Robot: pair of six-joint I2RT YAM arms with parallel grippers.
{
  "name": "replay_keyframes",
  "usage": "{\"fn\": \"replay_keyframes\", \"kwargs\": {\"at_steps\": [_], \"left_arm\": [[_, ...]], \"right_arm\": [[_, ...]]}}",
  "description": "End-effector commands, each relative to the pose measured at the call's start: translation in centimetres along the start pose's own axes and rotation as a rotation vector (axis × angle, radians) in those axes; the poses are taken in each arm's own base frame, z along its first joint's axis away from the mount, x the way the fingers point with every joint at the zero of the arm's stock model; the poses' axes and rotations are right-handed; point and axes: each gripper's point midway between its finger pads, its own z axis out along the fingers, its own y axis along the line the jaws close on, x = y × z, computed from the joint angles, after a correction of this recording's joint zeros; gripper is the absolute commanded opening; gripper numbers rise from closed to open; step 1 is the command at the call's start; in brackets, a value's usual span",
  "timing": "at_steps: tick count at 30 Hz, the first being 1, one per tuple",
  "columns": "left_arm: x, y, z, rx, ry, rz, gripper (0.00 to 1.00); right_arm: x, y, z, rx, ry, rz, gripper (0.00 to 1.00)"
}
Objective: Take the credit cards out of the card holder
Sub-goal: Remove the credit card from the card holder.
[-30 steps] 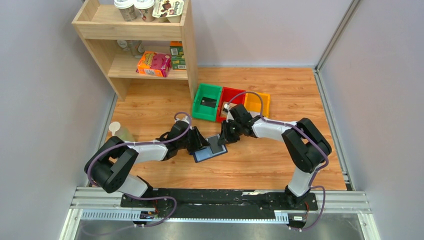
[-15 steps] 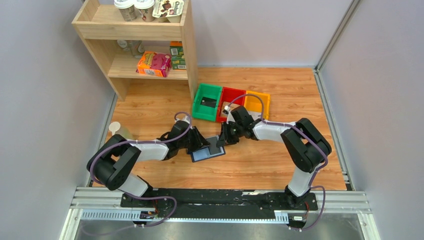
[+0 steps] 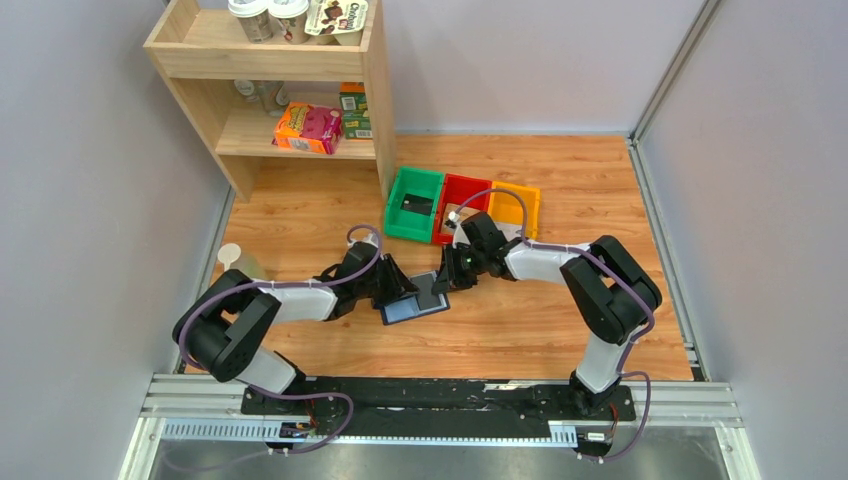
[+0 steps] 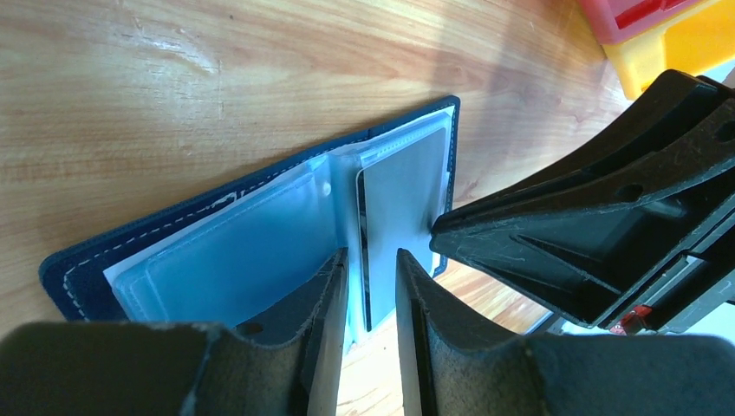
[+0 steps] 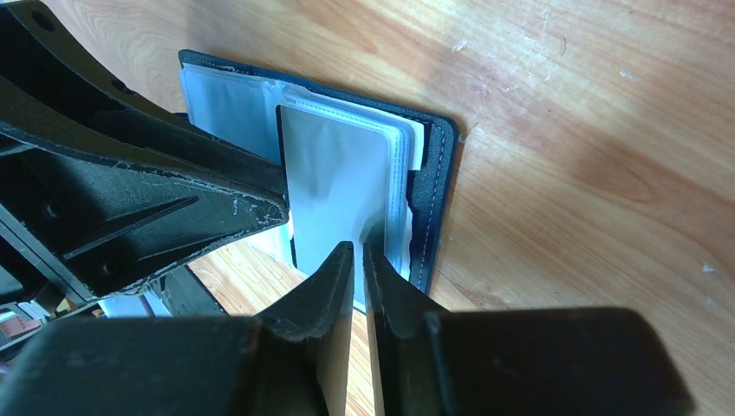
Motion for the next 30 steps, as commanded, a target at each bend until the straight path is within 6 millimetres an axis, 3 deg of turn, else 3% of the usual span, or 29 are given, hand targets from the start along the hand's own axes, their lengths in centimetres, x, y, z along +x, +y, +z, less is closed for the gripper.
{"fn": "replay_keyframes", "kwargs": {"at_steps": [1, 13, 24, 30], "left_arm": [[0.0, -1.4, 0.5, 0.056, 0.013, 0.012, 0.34], [-1.1, -5.7, -0.8, 0.24, -0.024, 0.038, 0.28], [0.6, -4.6, 0.7, 0.289, 0.038, 0.027, 0.22], [0.4, -3.7, 0.7, 0.289, -0.007, 0.026, 0.13]], "right_arm": [[1.4, -1.8, 0.8, 0.063, 0.039, 0.02, 0.17], [1.4, -1.9, 0.8, 0.064, 0.041, 0.024, 0.17], [1.6, -2.2, 1.1, 0.04, 0.043, 0.066, 0.17], [1.8, -3.2, 1.0, 0.047, 0.042, 0.095, 0.17]]}}
